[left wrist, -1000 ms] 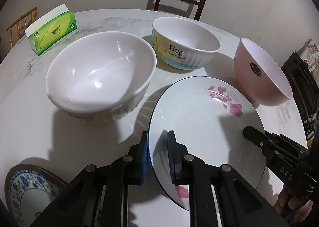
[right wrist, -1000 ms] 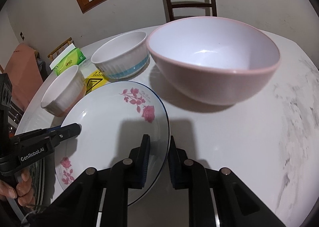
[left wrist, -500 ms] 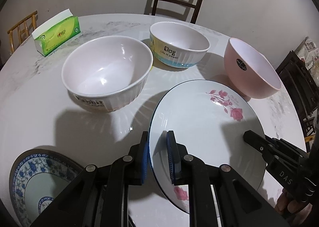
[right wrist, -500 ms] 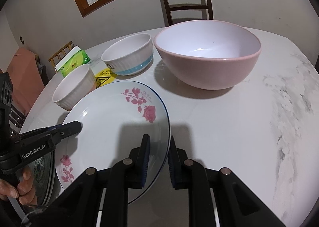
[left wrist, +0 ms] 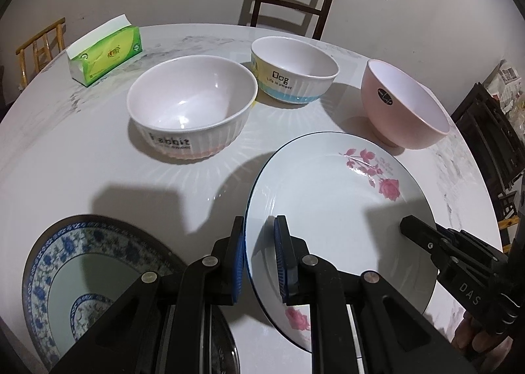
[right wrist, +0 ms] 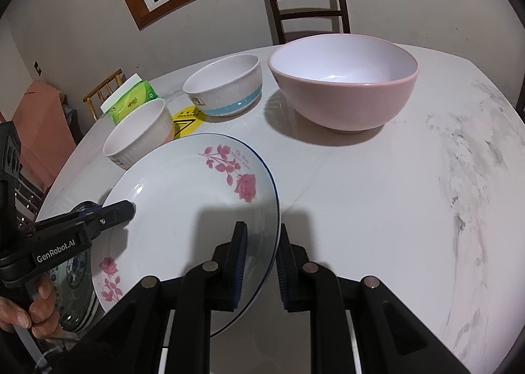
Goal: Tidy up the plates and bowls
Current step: 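Lift the pink-flowered plate with the left tool toward the blue plate stack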
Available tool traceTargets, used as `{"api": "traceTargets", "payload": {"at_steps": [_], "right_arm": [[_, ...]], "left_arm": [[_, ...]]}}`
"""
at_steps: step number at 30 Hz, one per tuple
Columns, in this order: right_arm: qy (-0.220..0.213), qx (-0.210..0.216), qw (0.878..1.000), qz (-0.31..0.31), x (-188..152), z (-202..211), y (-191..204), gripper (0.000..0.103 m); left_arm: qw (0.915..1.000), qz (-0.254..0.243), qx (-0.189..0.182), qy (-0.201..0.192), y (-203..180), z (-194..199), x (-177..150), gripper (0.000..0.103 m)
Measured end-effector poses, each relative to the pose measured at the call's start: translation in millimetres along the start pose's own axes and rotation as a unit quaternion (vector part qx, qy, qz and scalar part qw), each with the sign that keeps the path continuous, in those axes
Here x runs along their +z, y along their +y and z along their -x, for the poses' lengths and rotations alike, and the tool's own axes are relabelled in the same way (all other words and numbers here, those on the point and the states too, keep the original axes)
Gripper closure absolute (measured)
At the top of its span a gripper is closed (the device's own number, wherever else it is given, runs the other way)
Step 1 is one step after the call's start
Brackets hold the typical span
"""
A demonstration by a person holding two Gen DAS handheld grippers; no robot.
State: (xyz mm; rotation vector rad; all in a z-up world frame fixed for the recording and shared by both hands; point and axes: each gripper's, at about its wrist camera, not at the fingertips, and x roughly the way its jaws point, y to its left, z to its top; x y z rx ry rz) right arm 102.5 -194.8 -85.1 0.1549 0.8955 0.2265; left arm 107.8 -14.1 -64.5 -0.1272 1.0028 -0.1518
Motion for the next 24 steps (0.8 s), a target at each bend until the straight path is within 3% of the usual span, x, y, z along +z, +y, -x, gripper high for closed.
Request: {"api": "traceTargets", "payload": {"at_steps": [24], "right_arm": [[-0.011, 0.023, 0.999, 0.029, -9.2, 23.3, 50.6, 0.086]], "left_arm": [[0.9992, 0.034, 0.014, -0.014, 38.5, 47.7, -19.6, 0.089]]}}
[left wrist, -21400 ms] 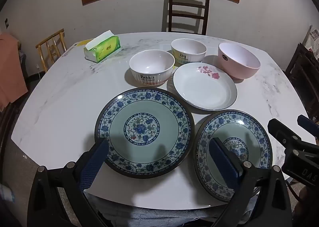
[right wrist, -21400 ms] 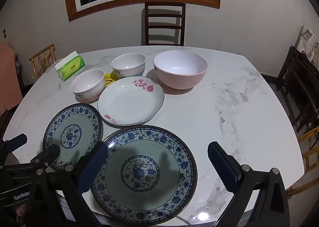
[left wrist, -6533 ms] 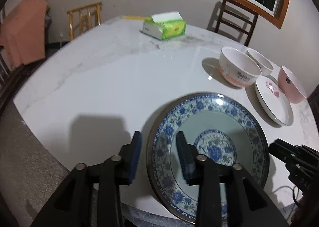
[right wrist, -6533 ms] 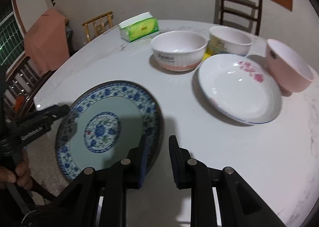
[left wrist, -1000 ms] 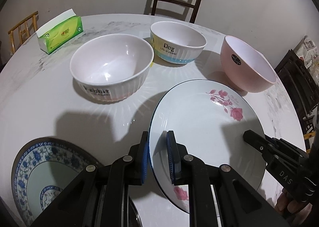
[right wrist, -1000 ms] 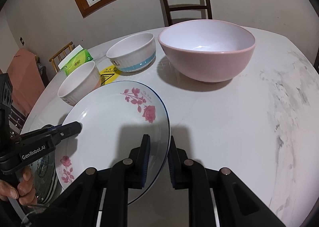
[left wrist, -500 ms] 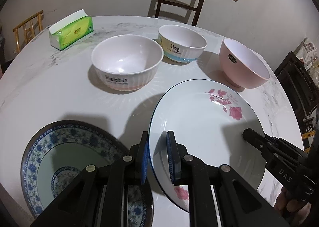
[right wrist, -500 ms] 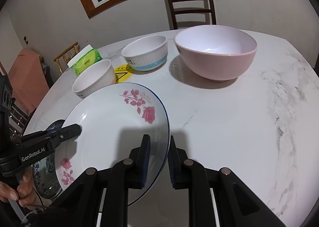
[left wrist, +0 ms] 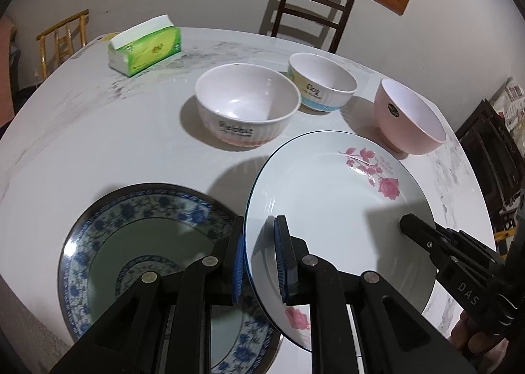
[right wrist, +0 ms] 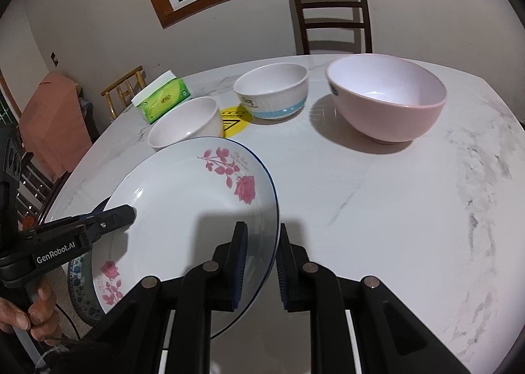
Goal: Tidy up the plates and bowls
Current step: 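Lift the pink-flowered plate with the left tool toward the blue plate stack, then lower the pink-flowered plate onto the blue-and-white plates with the left tool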
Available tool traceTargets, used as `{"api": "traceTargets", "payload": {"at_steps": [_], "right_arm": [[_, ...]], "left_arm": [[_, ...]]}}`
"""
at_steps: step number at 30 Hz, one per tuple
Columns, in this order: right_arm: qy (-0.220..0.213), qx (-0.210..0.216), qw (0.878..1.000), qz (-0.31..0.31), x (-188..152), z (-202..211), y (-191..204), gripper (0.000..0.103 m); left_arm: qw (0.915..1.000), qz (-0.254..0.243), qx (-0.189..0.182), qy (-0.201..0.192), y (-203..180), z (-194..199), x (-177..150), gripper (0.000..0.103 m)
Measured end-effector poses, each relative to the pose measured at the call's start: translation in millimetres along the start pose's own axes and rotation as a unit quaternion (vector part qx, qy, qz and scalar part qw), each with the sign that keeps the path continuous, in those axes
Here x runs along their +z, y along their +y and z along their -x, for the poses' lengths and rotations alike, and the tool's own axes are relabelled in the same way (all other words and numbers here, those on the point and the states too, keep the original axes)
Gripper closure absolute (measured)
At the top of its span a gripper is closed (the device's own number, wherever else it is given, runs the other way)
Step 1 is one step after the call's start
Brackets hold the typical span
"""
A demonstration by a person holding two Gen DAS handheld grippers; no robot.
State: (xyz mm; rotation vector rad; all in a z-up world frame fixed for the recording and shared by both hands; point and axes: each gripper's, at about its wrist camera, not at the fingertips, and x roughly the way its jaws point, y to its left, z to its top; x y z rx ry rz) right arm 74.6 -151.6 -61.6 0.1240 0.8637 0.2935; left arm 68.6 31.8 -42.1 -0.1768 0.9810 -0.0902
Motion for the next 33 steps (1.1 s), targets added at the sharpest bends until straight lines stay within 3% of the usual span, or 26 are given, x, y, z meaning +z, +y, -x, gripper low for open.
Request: {"api": "traceTargets", "payload": {"at_steps": [33], "right_arm": [[0.041, 0.072, 0.995, 0.056, -13.8, -30.3, 101.9, 0.086]], "left_arm": [[0.9941, 0.090, 0.061, -0.005, 101.7, 47.1, -32.1, 0.090]]}}
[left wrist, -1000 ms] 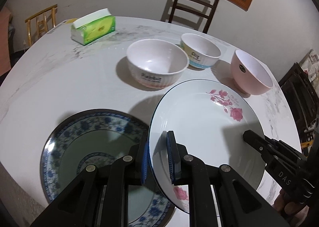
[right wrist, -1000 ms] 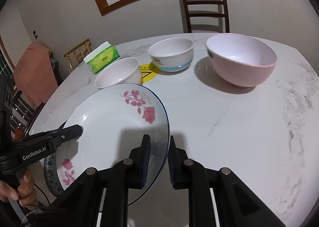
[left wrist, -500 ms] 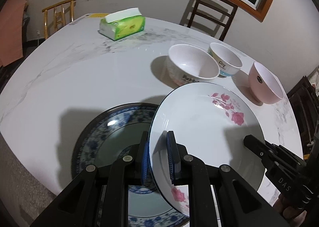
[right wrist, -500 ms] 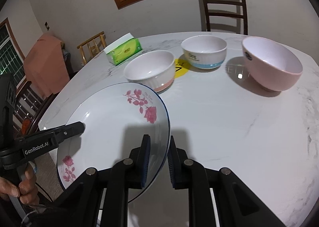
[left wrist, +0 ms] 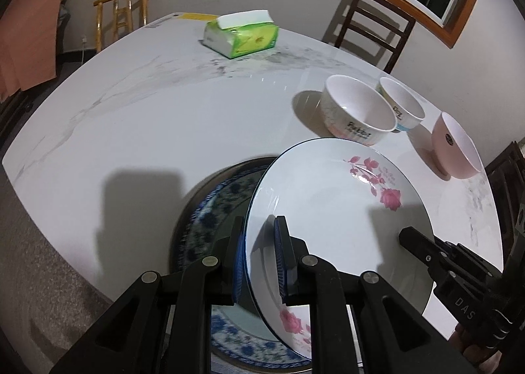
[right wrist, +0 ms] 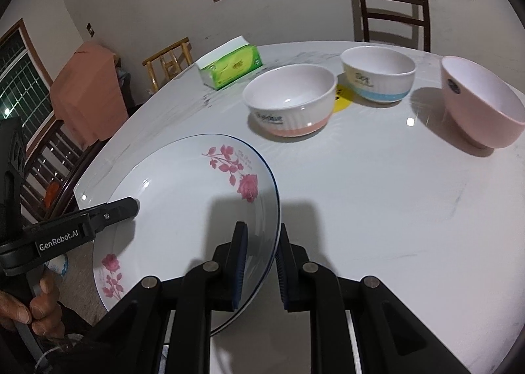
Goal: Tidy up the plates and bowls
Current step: 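Lower the pink-flowered plate onto the blue-and-white plates with the left tool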
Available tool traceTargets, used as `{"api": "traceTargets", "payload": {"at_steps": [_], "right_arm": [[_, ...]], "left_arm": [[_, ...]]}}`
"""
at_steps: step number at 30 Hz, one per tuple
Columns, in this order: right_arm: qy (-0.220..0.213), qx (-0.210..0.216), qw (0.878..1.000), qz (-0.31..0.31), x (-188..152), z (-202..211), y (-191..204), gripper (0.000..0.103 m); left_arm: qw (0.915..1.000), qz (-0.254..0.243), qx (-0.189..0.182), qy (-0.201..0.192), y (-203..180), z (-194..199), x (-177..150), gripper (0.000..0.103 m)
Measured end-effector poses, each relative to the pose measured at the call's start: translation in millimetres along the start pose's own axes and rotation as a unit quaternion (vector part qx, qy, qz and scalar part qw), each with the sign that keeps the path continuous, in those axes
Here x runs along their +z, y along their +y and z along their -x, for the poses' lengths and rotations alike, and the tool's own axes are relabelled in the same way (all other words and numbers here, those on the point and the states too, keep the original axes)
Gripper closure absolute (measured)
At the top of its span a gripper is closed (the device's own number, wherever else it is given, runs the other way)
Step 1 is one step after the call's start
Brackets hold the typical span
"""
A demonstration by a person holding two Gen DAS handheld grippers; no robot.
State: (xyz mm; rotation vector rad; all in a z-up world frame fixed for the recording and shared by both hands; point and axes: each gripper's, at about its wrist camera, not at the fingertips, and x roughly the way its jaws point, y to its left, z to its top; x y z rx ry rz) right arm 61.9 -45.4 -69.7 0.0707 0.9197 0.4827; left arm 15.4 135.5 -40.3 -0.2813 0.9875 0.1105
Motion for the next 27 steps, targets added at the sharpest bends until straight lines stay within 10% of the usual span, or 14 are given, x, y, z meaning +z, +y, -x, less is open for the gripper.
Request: {"api": "traceTargets", "payload": {"at_steps": [27], "right_arm": [[0.031, 0.004, 0.999, 0.018, -6.8, -27.4, 22.6, 0.086]], "left_arm": [[0.9992, 0.027, 0.013, 0.028, 35.3, -20.0, -9.1, 0.089]]}}
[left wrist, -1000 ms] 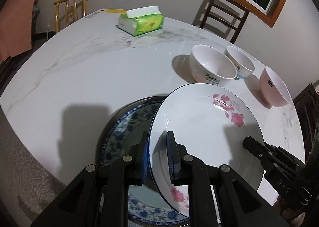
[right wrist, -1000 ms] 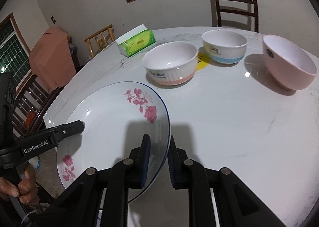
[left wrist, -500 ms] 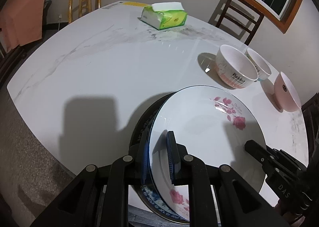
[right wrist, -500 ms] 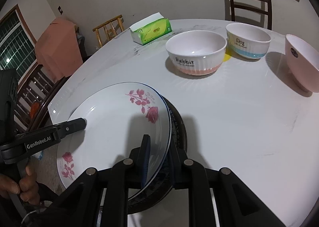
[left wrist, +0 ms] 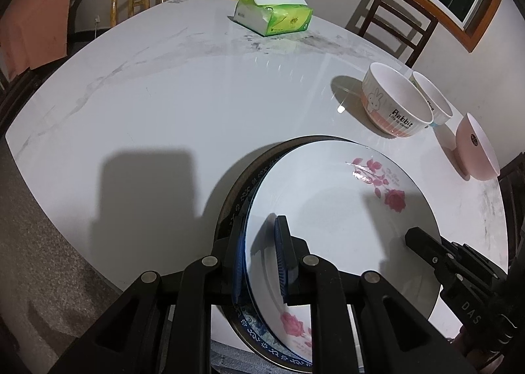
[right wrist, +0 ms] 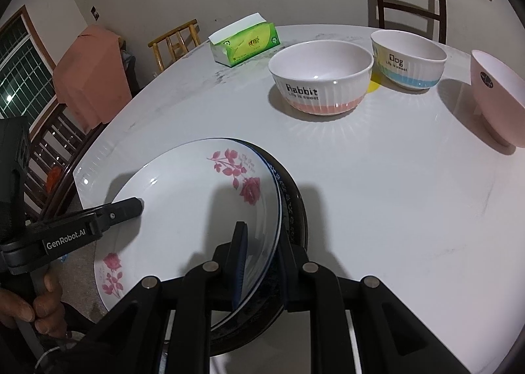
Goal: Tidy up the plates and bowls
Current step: 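Lower the pink-flowered plate onto the blue-and-white plates with the left tool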
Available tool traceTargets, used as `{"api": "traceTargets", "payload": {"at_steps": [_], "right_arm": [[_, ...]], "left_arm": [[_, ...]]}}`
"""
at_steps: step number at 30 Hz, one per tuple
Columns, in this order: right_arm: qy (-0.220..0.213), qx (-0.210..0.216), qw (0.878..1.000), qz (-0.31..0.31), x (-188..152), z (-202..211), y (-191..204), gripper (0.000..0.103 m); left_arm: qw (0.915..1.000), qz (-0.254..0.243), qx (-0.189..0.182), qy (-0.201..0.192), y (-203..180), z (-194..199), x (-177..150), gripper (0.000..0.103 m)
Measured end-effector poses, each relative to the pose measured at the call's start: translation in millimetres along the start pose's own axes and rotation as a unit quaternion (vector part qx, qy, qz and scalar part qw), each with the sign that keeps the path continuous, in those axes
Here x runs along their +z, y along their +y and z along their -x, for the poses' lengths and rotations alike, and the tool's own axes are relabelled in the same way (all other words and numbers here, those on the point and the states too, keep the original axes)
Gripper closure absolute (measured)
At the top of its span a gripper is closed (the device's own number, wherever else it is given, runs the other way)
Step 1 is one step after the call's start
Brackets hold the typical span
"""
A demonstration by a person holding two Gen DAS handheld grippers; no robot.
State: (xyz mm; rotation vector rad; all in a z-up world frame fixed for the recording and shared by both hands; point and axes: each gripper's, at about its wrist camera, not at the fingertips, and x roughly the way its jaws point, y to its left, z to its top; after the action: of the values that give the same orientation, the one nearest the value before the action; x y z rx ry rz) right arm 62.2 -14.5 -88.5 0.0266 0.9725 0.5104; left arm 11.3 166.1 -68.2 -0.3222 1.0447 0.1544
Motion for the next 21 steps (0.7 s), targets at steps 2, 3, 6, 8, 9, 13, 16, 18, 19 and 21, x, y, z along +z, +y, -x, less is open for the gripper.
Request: {"api": "traceTargets", "payload": {"at_steps": [2, 3, 6, 8, 9, 13, 16, 18, 19, 21], "right_arm": [[0.000, -0.003, 1.000, 0.002, 0.1, -0.3, 1.2, 0.086], [0.000, -0.004, 1.000, 0.005, -0.3, -0.1, 2.1, 0.085], [0.000, -0.013, 1.000, 0.014, -1.0, 0.2, 5.2, 0.083], [0.001, -0.019, 1.000, 0.019, -1.0, 0.3, 7.2, 0.083], [0.001, -0.020, 1.000, 0.018, -1.1, 0.4, 7.1, 0.083], [0.002, -0.022, 1.000, 0.014, -1.4, 1.2, 7.3, 0.083], [0.003, -0.026, 1.000, 0.014, -1.7, 1.6, 8.8, 0.083], [0.004, -0.027, 1.000, 0.012, -1.6, 1.8, 8.9, 0.083], [0.005, -0.027, 1.000, 0.012, -1.4, 1.6, 9.2, 0.083], [0.006, -0.029, 0.999, 0.012, -1.7, 1.9, 10.1, 0.083]], "left_arm": [[1.0000, -0.002, 0.000, 0.000, -0.3, 0.3, 0.1, 0.088], [1.0000, -0.004, 0.000, 0.000, -0.3, 0.5, 0.0, 0.088], [1.0000, -0.005, -0.001, 0.002, -1.4, 0.6, -0.2, 0.087], [1.0000, -0.007, 0.000, 0.002, -2.9, 0.6, 0.2, 0.085], [1.0000, -0.008, 0.001, 0.003, -3.1, 0.6, 0.2, 0.085], [0.9999, -0.010, 0.004, 0.004, -4.5, -0.1, 0.2, 0.083], [0.9999, -0.009, 0.006, 0.005, -4.5, 0.0, 0.3, 0.083], [0.9999, -0.011, 0.008, 0.005, -4.9, 0.1, 0.1, 0.082], [0.9999, -0.012, 0.008, 0.005, -5.1, -0.1, 0.4, 0.079], [0.9999, -0.012, 0.008, 0.006, -5.4, -0.1, 0.6, 0.077]]}}
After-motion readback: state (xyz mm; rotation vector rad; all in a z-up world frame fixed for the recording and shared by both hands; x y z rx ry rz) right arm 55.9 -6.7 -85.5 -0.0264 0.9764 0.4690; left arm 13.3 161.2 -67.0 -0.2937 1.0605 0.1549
